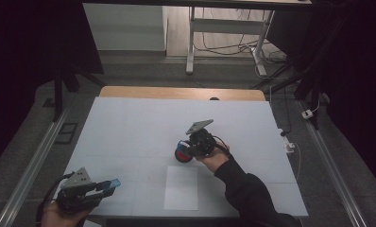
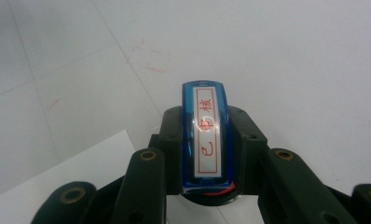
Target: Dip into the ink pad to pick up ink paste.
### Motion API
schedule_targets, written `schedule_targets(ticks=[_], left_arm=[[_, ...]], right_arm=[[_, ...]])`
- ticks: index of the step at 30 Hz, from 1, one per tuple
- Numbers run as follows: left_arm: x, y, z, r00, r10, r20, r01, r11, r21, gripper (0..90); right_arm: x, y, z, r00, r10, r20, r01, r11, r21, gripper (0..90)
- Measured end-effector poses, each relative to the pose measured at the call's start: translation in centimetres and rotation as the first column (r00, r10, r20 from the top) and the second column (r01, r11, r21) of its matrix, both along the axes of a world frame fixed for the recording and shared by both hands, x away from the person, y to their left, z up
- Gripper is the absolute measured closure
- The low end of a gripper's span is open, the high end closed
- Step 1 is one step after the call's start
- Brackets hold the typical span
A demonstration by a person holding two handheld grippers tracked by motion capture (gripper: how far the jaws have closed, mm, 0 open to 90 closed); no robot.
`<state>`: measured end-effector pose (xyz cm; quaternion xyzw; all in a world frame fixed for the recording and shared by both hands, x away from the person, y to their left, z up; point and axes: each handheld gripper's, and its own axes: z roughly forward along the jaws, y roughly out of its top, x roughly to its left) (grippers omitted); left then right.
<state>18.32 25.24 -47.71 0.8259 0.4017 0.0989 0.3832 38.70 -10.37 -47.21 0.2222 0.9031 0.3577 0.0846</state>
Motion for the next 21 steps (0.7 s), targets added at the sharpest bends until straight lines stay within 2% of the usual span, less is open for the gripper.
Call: schedule_targets(ticks=[21], left_arm=[[0.0,0.0,0.0,1.0000,-0.003,0.003,0.003,1.0000,-0.005,68.4]], right_arm=[[-2.1,-1.6,2.1,0.9980,0.062,-0.016,-0.061,0.9960,0.065,69.6]])
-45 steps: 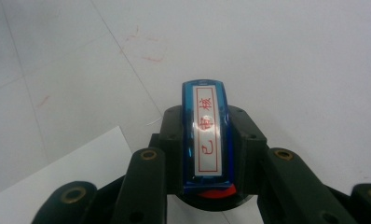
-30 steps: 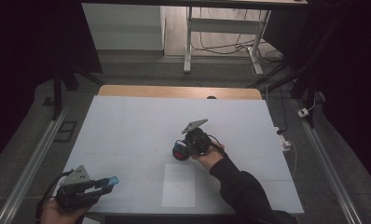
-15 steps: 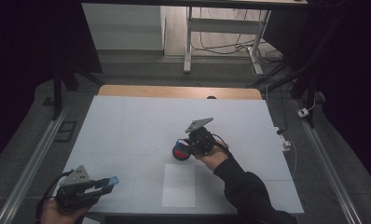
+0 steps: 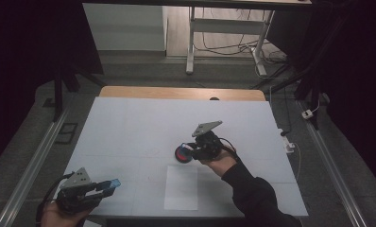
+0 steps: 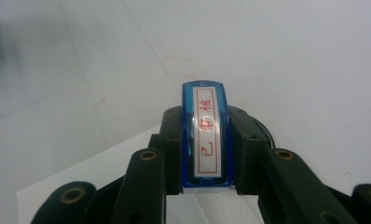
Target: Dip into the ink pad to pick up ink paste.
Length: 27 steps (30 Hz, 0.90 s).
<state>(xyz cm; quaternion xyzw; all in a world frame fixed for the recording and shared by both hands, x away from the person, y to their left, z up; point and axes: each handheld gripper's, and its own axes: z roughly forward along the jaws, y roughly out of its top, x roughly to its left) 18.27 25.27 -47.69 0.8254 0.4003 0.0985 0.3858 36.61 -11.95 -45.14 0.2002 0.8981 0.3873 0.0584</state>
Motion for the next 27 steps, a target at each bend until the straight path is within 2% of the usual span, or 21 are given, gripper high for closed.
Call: schedule_targets(ticks=[9,27], left_arm=[[0.0,0.0,0.0,1.0000,-0.002,0.001,0.002,1.0000,-0.002,68.4],[0.0,0.0,0.0,1.0000,-0.005,0.002,0.005,1.0000,-0.004,68.4]], right_arm=[[-1.5,-0.1,0.6,0.9986,0.052,-0.007,-0.052,0.9985,0.017,69.5],[-4.1,-0.9,1.6,0.9957,0.092,0.002,-0.092,0.9947,0.045,69.6]])
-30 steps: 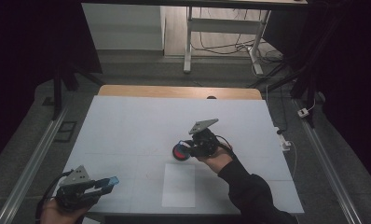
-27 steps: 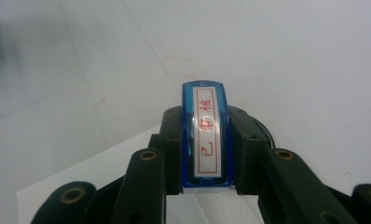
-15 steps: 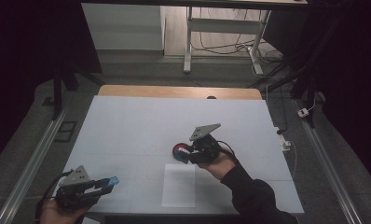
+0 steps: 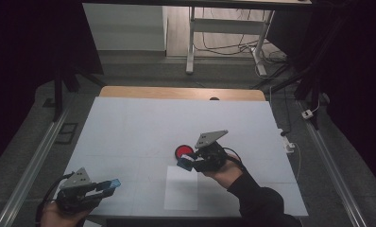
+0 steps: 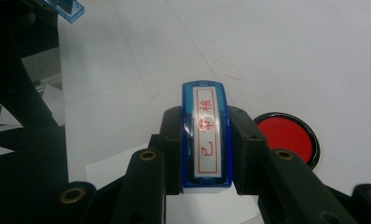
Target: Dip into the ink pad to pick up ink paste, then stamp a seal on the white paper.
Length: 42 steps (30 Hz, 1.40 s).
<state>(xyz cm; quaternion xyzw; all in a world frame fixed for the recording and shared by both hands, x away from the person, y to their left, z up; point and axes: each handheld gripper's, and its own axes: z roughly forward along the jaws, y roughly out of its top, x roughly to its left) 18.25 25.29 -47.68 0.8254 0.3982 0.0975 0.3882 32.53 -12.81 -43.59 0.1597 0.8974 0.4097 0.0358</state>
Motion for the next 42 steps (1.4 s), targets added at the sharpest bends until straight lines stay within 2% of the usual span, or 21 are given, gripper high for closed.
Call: schedule_targets(ticks=[14,19,31,42], left_arm=[[0.0,0.0,0.0,1.0000,-0.001,-0.001,0.001,1.0000,0.001,68.4],[0.0,0.0,0.0,1.0000,-0.002,-0.002,0.002,1.0000,0.000,68.4],[0.1,0.0,0.0,1.0000,0.001,-0.004,-0.001,1.0000,-0.005,68.4],[0.1,0.0,0.0,1.0000,0.000,-0.004,0.000,1.0000,-0.002,68.4]], right_arm=[[-1.9,-0.2,0.6,0.9988,0.049,0.001,-0.049,0.9987,0.013,69.5],[-2.4,-0.2,0.7,0.9973,0.074,0.001,-0.074,0.9973,0.003,69.5],[-2.3,-0.7,0.7,0.9976,0.069,-0.004,-0.069,0.9976,0.009,69.5],[-2.4,-0.6,0.3,0.9968,0.080,-0.004,-0.080,0.9967,-0.006,69.5]])
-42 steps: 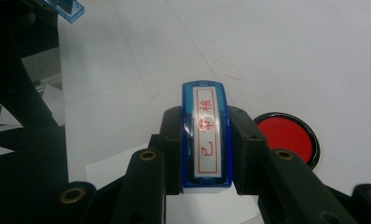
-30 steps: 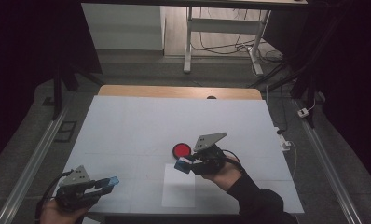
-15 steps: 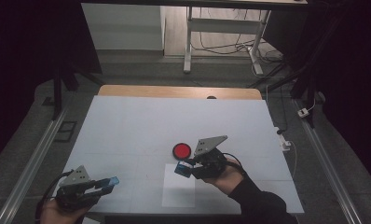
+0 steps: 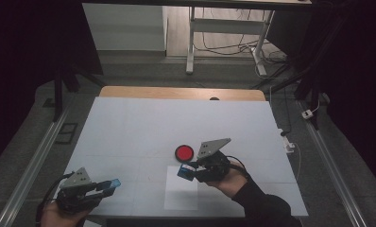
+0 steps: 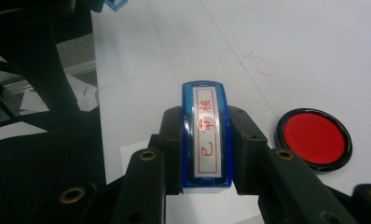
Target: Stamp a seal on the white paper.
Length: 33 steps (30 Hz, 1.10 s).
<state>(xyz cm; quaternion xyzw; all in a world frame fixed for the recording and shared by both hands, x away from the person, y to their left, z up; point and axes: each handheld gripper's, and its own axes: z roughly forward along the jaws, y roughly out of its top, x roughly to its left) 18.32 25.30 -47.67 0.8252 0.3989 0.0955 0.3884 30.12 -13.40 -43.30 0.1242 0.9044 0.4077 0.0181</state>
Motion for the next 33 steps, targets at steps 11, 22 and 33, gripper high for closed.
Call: schedule_targets(ticks=[11,22,33], left_arm=[[0.0,0.0,0.0,1.0000,0.000,0.001,0.000,1.0000,-0.001,68.4],[0.0,0.0,0.0,1.0000,0.001,-0.001,-0.001,1.0000,-0.005,68.4],[0.0,0.1,0.0,1.0000,0.000,-0.002,0.000,1.0000,-0.007,68.4]], right_arm=[[0.1,0.6,-1.4,0.9999,-0.001,0.014,0.002,0.9989,-0.047,69.5],[0.2,1.2,-2.8,0.9997,0.008,0.022,-0.006,0.9960,-0.089,69.5],[0.2,2.0,-4.1,0.9991,0.029,0.031,-0.025,0.9912,-0.130,69.5]])
